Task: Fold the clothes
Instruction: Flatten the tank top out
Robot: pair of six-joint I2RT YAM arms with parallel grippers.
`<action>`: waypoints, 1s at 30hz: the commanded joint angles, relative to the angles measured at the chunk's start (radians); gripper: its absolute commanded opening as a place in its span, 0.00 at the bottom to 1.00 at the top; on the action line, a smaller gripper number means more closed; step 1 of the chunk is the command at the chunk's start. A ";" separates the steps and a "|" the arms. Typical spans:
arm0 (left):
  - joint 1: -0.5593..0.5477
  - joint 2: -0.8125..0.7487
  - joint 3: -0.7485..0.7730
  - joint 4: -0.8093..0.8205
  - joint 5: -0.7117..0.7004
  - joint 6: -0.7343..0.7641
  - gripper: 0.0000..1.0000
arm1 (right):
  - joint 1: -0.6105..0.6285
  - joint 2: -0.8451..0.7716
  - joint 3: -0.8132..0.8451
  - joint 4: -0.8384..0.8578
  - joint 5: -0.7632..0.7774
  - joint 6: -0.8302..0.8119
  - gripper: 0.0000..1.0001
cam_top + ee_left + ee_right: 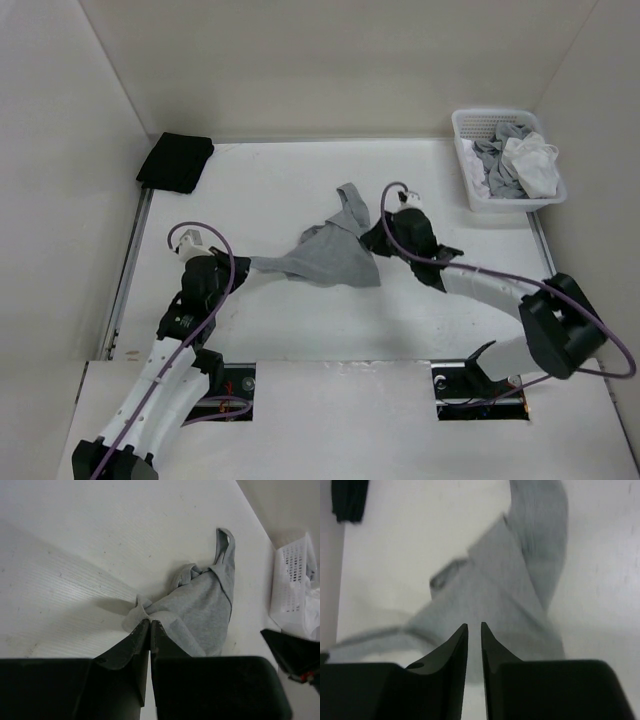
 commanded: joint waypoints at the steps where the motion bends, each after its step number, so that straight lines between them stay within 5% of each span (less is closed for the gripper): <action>1: -0.001 -0.014 -0.004 0.041 0.016 0.012 0.02 | 0.050 -0.092 -0.160 -0.079 0.107 0.024 0.13; 4: -0.001 -0.022 -0.003 0.046 0.022 0.017 0.02 | 0.088 -0.134 -0.232 -0.131 0.145 0.070 0.17; 7: -0.007 -0.031 -0.012 0.056 0.030 0.011 0.02 | 0.128 -0.158 -0.263 -0.176 0.213 0.102 0.37; 10: -0.009 -0.034 -0.019 0.061 0.042 0.008 0.02 | 0.144 -0.156 -0.269 -0.203 0.227 0.121 0.41; 30: -0.010 -0.025 -0.029 0.087 0.048 0.003 0.02 | 0.139 -0.048 -0.231 -0.182 0.152 0.104 0.27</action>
